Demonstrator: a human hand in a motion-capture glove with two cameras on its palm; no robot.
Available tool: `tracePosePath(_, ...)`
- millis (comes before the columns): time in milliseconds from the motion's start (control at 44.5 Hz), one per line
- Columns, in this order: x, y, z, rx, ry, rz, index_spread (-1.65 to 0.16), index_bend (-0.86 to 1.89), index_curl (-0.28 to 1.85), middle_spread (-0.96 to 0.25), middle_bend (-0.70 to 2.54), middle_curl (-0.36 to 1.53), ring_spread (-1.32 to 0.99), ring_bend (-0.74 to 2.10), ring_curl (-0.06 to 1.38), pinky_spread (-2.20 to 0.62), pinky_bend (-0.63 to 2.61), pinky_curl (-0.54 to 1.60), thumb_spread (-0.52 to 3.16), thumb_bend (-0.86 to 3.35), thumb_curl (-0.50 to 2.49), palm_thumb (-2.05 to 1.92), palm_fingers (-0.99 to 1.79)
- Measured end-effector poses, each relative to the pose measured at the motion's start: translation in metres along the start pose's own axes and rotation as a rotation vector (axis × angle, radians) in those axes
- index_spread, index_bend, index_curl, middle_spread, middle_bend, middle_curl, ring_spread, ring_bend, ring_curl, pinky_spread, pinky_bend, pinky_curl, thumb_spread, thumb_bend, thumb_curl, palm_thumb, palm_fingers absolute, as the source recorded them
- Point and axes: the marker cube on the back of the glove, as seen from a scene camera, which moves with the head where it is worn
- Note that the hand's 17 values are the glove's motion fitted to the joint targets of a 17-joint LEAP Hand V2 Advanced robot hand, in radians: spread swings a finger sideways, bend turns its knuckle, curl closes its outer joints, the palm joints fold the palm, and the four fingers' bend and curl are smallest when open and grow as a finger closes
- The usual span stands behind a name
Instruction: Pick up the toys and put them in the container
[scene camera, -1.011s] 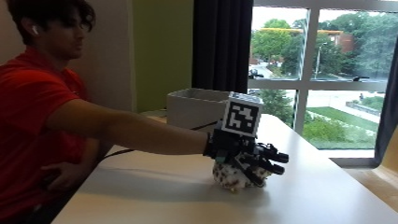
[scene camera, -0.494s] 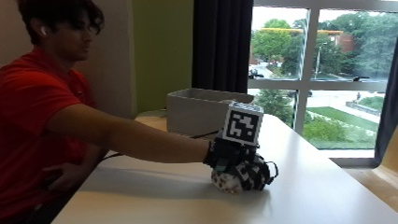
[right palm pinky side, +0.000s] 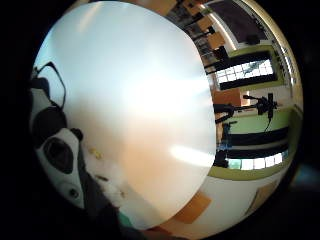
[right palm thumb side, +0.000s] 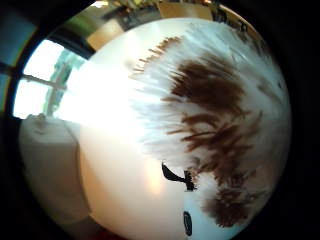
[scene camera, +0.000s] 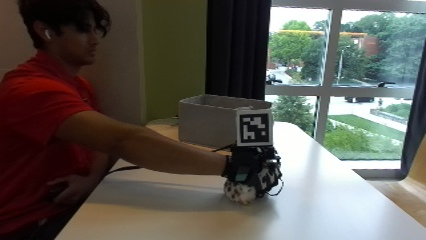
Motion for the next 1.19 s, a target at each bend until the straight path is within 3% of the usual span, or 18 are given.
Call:
tracePosePath(135, -0.015, 0.009, -0.021, 0.013, -0.163, -0.03, -0.45, 0.65, 0.55, -0.34, 1.0, 0.54, -0.38, 1.22, 0.54, -0.46, 0.86, 0.32, 0.66, 0.11, 0.67, 0.59, 1.29)
tracePosePath(427, -0.056, 0.026, -0.127, 0.104, -0.191, -0.224, -0.44, 0.73, 0.7, -0.32, 1.1, 0.62, -0.36, 1.29, 0.56, -0.47, 0.9, 0.37, 0.53, 0.08, 0.77, 0.6, 1.2)
tracePosePath(584, -0.103, 0.044, -0.216, 0.184, -0.266, -0.335, -0.43, 0.73, 0.77, -0.31, 1.11, 0.65, -0.36, 1.31, 0.56, -0.47, 0.92, 0.38, 0.49, 0.07, 0.82, 0.6, 1.17)
tracePosePath(786, -0.19, 0.068, -0.309, 0.248, -0.293, -0.367, -0.43, 0.72, 0.85, -0.3, 1.11, 0.67, -0.36, 1.31, 0.55, -0.47, 0.93, 0.39, 0.45, 0.04, 0.87, 0.6, 1.16)
tracePosePath(876, -0.223, 0.074, -0.327, 0.225, -0.325, -0.291, -0.42, 0.71, 0.88, -0.3, 1.1, 0.68, -0.36, 1.32, 0.55, -0.48, 0.93, 0.39, 0.44, 0.03, 0.89, 0.59, 1.15)
tracePosePath(988, -0.26, 0.095, -0.33, 0.244, -0.316, -0.496, -0.43, 0.7, 0.92, -0.3, 1.09, 0.69, -0.36, 1.32, 0.55, -0.47, 0.93, 0.39, 0.43, 0.02, 0.92, 0.6, 1.15)
tracePosePath(1190, -0.315, 0.118, -0.32, 0.193, -0.349, -0.568, -0.43, 0.66, 0.98, -0.29, 1.07, 0.7, -0.36, 1.32, 0.54, -0.48, 0.92, 0.39, 0.43, 0.0, 0.96, 0.59, 1.14)
